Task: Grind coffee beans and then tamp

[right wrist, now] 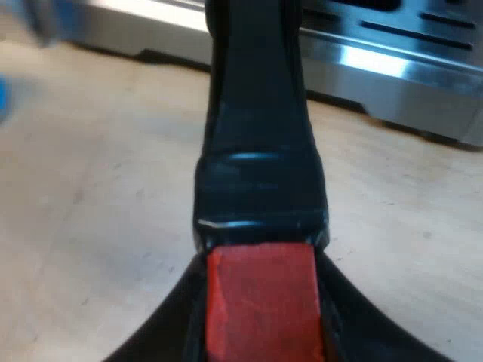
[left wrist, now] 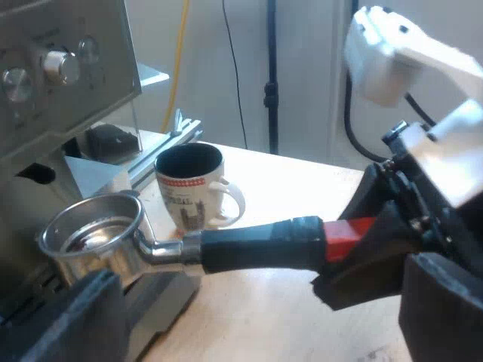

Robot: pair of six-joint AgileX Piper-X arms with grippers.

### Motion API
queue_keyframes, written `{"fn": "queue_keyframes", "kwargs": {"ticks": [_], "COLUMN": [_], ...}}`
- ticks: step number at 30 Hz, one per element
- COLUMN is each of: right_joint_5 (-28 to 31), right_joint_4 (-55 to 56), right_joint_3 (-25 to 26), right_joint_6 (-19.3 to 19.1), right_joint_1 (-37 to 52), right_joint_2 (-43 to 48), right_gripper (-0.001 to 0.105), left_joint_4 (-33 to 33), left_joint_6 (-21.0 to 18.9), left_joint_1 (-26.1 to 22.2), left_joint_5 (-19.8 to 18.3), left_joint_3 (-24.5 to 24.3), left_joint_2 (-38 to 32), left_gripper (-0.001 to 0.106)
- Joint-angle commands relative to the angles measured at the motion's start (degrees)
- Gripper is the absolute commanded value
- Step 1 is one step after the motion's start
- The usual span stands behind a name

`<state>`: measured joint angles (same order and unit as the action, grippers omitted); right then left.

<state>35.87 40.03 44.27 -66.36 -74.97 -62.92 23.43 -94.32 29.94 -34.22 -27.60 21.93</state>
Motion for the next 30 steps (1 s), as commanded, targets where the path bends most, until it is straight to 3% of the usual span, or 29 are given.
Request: {"fn": "queue_keyframes", "kwargs": {"ticks": [1,4,8,11,17,23,30], "right_joint_5": [2.59,2.59,2.42,2.43,0.66,-1.13,-3.57], "right_joint_4": [-1.07,-0.65,-0.81,-4.27,-11.53,-14.54,-18.01], "right_joint_3": [0.7,0.7,-1.15,-3.78,-9.82,-15.21,-16.79], "right_joint_6": [-2.98,-4.61,-5.86,-5.86,-6.94,-6.94,-6.75], "right_joint_1": [-2.28,-4.44,-5.93,-5.93,-5.93,-5.93,-5.93], "right_joint_2": [3.02,4.64,5.26,5.26,5.26,4.76,-1.01], "right_gripper": [0.0,0.0,0.0,0.0,0.0,0.0,0.0], "left_joint_4": [5.73,8.71,10.11,11.65,14.78,14.77,14.77], "left_joint_6": [0.12,0.34,0.44,0.89,0.07,0.09,-0.11], "left_joint_1": [0.24,0.24,0.24,0.24,0.37,1.94,6.49], "left_joint_5": [0.06,1.57,8.44,11.08,13.29,13.09,14.57], "left_joint_3": [-2.46,-3.41,-3.39,-3.39,-3.39,-3.39,-3.39], "left_joint_2": [-0.28,-0.64,-1.06,-0.89,2.86,9.22,18.42], "left_gripper": [0.076,0.076,0.076,0.076,0.076,0.076,0.076]}}
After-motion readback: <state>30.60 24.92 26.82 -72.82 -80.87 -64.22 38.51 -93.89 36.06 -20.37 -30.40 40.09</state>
